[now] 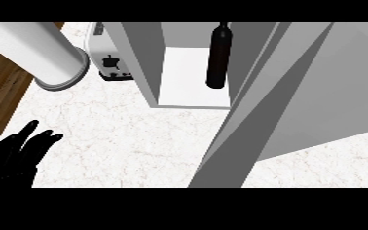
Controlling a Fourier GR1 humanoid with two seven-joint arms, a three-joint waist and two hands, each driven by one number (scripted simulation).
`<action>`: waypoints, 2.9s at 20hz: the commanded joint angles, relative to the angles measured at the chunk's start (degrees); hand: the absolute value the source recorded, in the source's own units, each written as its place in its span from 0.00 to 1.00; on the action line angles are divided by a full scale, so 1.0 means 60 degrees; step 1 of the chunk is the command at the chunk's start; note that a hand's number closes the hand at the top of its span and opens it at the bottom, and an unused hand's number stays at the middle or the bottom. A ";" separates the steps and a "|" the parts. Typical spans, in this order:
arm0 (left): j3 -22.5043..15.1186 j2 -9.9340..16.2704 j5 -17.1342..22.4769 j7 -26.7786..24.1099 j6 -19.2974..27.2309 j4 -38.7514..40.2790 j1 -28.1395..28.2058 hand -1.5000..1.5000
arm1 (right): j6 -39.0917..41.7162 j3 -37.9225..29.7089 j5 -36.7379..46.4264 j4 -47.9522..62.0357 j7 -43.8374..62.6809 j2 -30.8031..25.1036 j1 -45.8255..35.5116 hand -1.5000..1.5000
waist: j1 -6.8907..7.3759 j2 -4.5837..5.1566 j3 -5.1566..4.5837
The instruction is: Pick up the wine, place it into the cabinet and close the cabinet
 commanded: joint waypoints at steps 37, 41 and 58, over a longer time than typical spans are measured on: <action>0.4040 0.1625 0.0815 -0.0537 -0.5304 0.2782 0.3204 0.00 | -0.2653 -0.3305 -0.3132 0.9587 -0.2301 0.0198 -1.0132 1.00 | 0.0376 0.0197 0.0011; 0.4108 0.1534 0.0807 -0.0248 -0.5283 0.2785 0.3136 0.00 | -0.0454 -0.2504 -0.4484 1.0238 -0.1368 0.0197 -1.0004 1.00 | 0.0443 0.0236 0.0001; 0.5308 0.0671 0.0394 0.0642 -0.5947 0.3086 0.3340 0.00 | 0.3459 -0.2734 -0.7102 1.4891 -0.2647 0.0200 -1.1078 1.00 | 0.0270 0.0186 0.0013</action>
